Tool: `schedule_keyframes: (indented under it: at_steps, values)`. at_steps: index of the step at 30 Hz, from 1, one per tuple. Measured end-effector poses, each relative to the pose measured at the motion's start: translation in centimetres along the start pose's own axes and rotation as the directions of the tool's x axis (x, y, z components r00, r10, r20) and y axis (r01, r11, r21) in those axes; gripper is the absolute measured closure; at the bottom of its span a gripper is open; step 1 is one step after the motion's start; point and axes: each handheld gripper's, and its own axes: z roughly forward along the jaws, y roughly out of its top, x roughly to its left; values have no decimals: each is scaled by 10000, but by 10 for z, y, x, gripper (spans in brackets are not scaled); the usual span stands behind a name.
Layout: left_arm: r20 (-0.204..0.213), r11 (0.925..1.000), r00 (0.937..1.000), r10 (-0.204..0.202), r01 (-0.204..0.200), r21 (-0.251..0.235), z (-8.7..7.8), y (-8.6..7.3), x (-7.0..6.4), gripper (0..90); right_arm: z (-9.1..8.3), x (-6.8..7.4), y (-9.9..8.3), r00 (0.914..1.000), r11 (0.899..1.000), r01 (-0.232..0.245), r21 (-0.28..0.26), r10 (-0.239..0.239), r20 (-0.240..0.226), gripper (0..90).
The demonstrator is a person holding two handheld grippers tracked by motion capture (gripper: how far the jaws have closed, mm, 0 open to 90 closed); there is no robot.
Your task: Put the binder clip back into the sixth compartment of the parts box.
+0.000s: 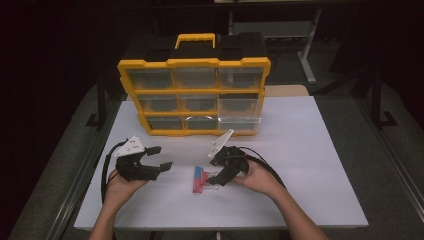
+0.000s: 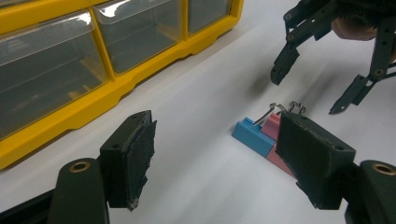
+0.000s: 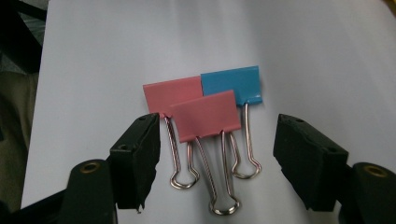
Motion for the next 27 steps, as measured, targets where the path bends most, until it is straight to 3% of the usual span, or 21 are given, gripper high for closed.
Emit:
schedule_keyframes:
  at_steps: [13, 18, 27]
  values:
    - [76, 9999, 9999, 103, -103, 21, 0, 0, 0, 274, 22, 5, 11, 9984, 9974, 454, 559, -434, -357, 352]
    - [77, 10000, 10000, 41, -41, -29, 0, 0, 0, 274, 30, 6, 12, 9960, 9929, 873, 807, -853, -279, 367]
    - [56, 10000, 10000, 12, -12, -45, 0, 1, 1, 274, 35, 4, 12, 9937, 9889, 1119, 974, -1104, -206, 442]
